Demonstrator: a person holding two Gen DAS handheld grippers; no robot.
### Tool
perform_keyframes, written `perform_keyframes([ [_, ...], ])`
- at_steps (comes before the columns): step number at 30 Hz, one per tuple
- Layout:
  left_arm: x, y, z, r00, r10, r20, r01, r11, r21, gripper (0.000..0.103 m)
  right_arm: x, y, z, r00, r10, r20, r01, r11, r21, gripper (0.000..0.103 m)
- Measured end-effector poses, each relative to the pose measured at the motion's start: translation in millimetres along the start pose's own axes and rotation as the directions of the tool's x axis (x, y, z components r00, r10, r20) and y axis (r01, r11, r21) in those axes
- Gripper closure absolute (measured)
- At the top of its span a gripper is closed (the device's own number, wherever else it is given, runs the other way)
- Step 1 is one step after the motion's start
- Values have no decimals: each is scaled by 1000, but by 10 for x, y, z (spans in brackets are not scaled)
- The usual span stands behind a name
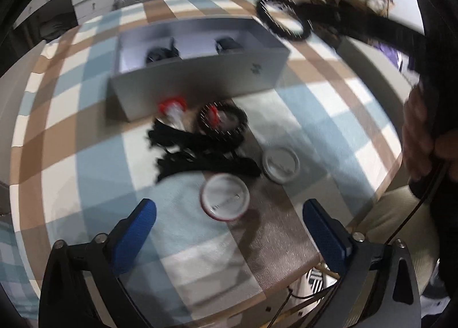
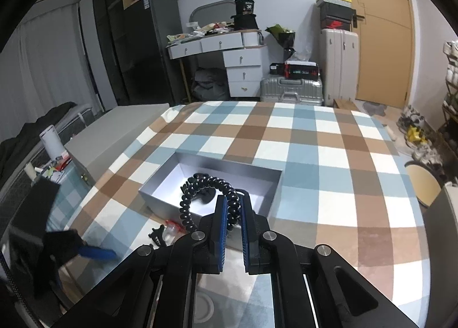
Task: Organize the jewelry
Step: 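Grasp the black coil hair tie with the right tool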
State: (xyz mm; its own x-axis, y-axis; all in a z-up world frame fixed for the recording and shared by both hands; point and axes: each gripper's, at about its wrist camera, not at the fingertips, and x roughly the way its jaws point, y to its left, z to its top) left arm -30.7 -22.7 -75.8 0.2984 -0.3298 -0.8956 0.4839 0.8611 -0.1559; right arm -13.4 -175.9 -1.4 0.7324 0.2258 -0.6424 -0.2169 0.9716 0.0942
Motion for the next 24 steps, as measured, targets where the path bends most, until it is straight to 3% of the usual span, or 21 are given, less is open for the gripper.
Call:
perform_keyframes([
  [5, 98, 13, 26, 1000, 13, -18, -13, 1000, -7, 17, -33, 25, 0, 1000, 12, 11, -12, 1000, -7, 95],
  [9, 157, 33, 23, 999, 12, -41, -13, 1000, -17, 38, -36, 33, -4, 1000, 28, 13, -28, 1000, -11, 94],
  [14, 236, -19, 35, 999, 36, -28, -36, 999, 8, 44, -33, 48, 1, 999, 37, 14, -37, 999, -11, 95],
  [18, 245, -98, 17, 995, 100, -14, -99, 994, 50, 66, -37, 46, 3, 999, 36, 16, -36, 999, -8, 95],
  [24, 220, -90, 23, 998, 63, -28, -62, 996, 59, 66, -16, 34, 1, 999, 33, 6, -33, 999, -1, 95],
])
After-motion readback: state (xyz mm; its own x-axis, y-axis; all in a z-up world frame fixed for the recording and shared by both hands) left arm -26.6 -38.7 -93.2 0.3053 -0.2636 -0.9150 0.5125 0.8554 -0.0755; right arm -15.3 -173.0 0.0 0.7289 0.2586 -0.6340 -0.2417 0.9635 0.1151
